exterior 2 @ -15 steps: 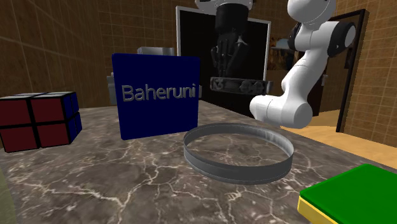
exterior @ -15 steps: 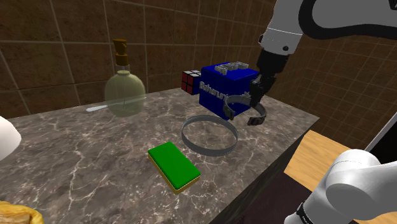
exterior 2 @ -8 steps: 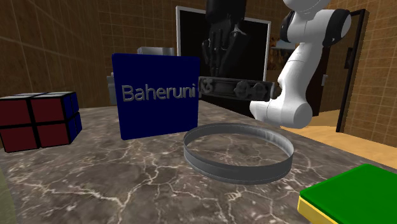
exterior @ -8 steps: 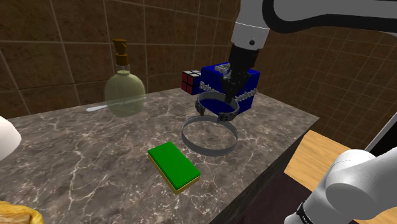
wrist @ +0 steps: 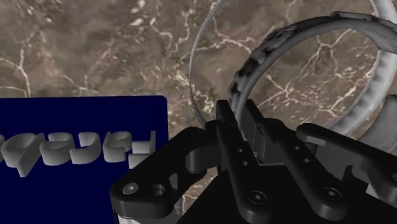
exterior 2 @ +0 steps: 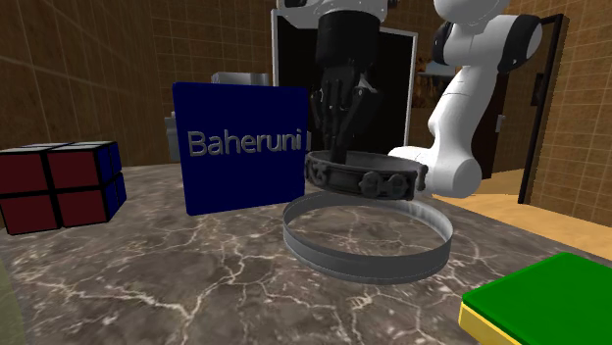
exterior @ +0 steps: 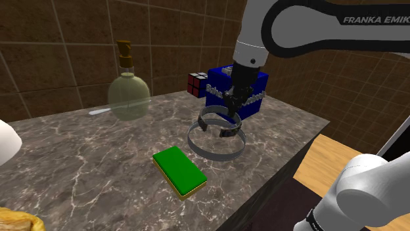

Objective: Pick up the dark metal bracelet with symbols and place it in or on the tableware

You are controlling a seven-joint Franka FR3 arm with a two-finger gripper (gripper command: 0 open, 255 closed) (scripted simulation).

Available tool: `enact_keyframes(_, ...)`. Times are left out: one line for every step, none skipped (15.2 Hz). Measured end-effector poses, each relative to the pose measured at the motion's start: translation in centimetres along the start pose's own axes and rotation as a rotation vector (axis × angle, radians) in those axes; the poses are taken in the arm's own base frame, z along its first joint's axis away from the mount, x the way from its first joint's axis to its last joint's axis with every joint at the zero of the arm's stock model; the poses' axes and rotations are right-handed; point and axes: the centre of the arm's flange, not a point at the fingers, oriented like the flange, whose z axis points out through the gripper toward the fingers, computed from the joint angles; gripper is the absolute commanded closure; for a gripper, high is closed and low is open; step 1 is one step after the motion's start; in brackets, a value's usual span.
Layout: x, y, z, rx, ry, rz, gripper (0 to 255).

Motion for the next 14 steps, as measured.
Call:
enact_keyframes(0.0,0.0,0.4,0.000,0.000,0.000,255)
enact_keyframes(-0.1,0.0,0.9,0.000,0.000,0.000,255)
enact_keyframes(-0.1,0.0,1.5,0.000,0.000,0.000,255)
enact_keyframes(-0.1,0.0,2.0,0.000,0.000,0.000,255)
enact_keyframes(-0.2,-0.1,2.6,0.000,0.000,0.000,255)
enact_keyframes(-0.2,-0.1,3.1,0.000,0.000,0.000,255)
enact_keyframes(-0.3,-0.1,3.4,0.000,0.000,0.000,255)
enact_keyframes(-0.3,-0.1,3.5,0.000,0.000,0.000,255)
enact_keyframes(-0.3,-0.1,3.6,0.000,0.000,0.000,255)
enact_keyframes(-0.3,-0.1,3.6,0.000,0.000,0.000,255)
enact_keyframes(-0.3,-0.1,3.6,0.000,0.000,0.000,255)
enact_keyframes(-0.3,-0.1,3.6,0.000,0.000,0.000,255)
enact_keyframes(-0.3,-0.1,3.6,0.000,0.000,0.000,255)
enact_keyframes(-0.3,-0.1,3.6,0.000,0.000,0.000,0)
